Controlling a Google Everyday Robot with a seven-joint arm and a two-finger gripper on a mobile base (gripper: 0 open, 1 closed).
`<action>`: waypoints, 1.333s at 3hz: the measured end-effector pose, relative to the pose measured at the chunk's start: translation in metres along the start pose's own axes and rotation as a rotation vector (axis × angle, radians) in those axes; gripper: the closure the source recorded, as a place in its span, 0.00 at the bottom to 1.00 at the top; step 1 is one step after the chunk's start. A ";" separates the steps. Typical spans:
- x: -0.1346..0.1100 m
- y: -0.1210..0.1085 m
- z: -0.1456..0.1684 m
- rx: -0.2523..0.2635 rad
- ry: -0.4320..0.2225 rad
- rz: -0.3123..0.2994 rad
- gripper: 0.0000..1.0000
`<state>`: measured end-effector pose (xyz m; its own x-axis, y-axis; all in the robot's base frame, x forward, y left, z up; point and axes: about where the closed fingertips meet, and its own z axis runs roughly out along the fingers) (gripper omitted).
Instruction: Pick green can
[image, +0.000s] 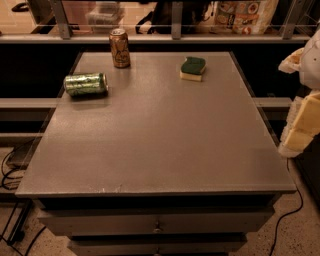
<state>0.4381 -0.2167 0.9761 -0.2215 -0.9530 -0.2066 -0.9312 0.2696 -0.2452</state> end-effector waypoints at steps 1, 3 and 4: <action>0.000 0.000 0.000 0.000 0.000 0.000 0.00; -0.010 -0.014 0.010 -0.004 -0.153 -0.019 0.00; -0.048 -0.021 0.030 -0.074 -0.350 -0.056 0.00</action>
Offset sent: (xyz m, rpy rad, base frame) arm 0.0030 0.0022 -0.0001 0.0495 -0.0121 0.0118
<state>0.4776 -0.1722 0.9625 -0.0684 -0.8576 -0.5098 -0.9603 0.1951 -0.1992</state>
